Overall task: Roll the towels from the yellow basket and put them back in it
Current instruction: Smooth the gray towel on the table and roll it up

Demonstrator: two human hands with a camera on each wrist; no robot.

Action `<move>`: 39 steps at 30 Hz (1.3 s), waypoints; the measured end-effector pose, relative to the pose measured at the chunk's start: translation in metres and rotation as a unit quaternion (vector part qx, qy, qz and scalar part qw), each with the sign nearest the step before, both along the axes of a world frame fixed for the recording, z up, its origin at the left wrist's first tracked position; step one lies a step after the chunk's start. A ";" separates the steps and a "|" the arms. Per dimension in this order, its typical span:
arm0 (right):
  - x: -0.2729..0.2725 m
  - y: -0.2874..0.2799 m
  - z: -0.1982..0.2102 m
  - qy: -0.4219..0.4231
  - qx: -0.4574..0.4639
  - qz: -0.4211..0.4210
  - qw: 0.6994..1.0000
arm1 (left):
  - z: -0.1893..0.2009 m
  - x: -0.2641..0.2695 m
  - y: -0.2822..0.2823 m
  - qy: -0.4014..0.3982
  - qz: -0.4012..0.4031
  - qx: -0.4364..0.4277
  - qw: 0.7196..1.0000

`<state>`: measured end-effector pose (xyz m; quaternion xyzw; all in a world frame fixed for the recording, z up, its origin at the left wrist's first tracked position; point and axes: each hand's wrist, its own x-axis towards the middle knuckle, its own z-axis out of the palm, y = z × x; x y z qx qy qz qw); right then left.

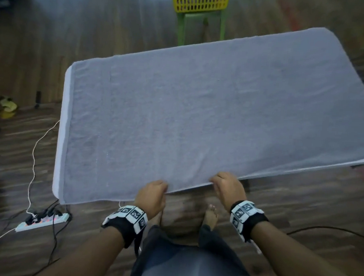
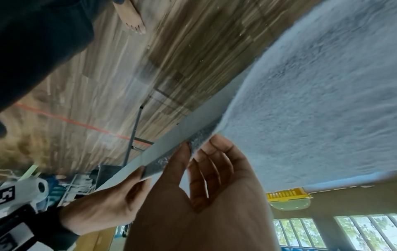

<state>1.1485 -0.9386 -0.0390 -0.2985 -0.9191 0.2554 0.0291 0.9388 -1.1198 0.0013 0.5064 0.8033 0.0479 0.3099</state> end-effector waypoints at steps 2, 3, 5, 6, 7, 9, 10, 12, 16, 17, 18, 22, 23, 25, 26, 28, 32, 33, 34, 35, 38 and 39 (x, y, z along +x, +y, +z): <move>0.035 0.033 0.000 -0.024 0.001 -0.032 0.999 | 0.002 0.003 0.000 0.021 -0.006 -0.029 0.999; 0.048 0.045 0.001 -0.030 0.000 -0.038 0.999 | 0.002 0.008 0.004 0.035 -0.017 -0.037 0.999; 0.066 0.059 0.003 -0.034 -0.006 -0.019 0.999 | -0.001 0.028 0.023 0.066 -0.050 -0.026 0.996; 0.070 0.062 0.004 -0.036 -0.011 0.003 0.999 | -0.002 0.042 0.038 0.074 -0.068 -0.010 0.995; 0.072 0.063 0.006 -0.036 -0.020 0.028 0.999 | -0.003 0.057 0.056 0.077 -0.081 0.011 0.994; 0.076 0.069 0.011 -0.033 -0.026 0.051 0.998 | -0.003 0.085 0.097 0.060 -0.086 0.044 0.994; 0.081 0.077 0.016 -0.029 -0.021 0.038 0.999 | -0.001 0.098 0.117 0.047 -0.086 0.047 0.994; 0.099 0.109 0.020 -0.004 0.005 -0.024 1.000 | 0.001 0.117 0.153 0.037 -0.103 0.052 0.993; 0.175 0.212 0.017 -0.032 0.035 -0.216 0.975 | 0.002 0.137 0.207 0.012 -0.149 0.065 0.987; 0.197 0.237 0.017 -0.053 0.041 -0.259 0.964 | 0.001 0.141 0.216 0.011 -0.158 0.069 0.985; 0.217 0.259 0.019 -0.075 0.040 -0.296 0.951 | -0.001 0.145 0.225 0.014 -0.166 0.070 0.984; 0.275 0.317 0.020 -0.156 0.031 -0.360 0.919 | -0.010 0.160 0.248 0.027 -0.203 0.069 0.976; 0.285 0.325 0.018 -0.166 0.025 -0.360 0.918 | -0.012 0.165 0.252 0.028 -0.213 0.062 0.975; 0.299 0.336 0.014 -0.169 0.026 -0.349 0.922 | -0.018 0.173 0.258 0.047 -0.229 0.045 0.971; 0.303 0.340 0.012 -0.160 0.030 -0.342 0.925 | -0.020 0.175 0.260 0.058 -0.230 0.035 0.971; 0.307 0.347 0.012 -0.128 0.038 -0.327 0.935 | -0.023 0.176 0.263 0.058 -0.235 0.030 0.970; 0.311 0.354 0.024 -0.130 0.052 -0.307 0.941 | -0.030 0.172 0.264 0.078 -0.286 0.071 0.952; 0.313 0.356 0.028 -0.143 0.055 -0.302 0.941 | -0.026 0.172 0.266 0.076 -0.288 0.080 0.951; 0.317 0.356 0.031 -0.156 0.057 -0.294 0.941 | -0.021 0.172 0.267 0.078 -0.291 0.092 0.949; 0.321 0.357 0.033 -0.164 0.061 -0.287 0.942 | -0.018 0.173 0.269 0.078 -0.291 0.103 0.948; 0.331 0.354 0.038 -0.221 0.084 -0.305 0.923 | -0.012 0.176 0.270 0.074 -0.291 0.124 0.946; 0.333 0.353 0.037 -0.227 0.099 -0.325 0.913 | -0.011 0.177 0.270 0.072 -0.286 0.135 0.946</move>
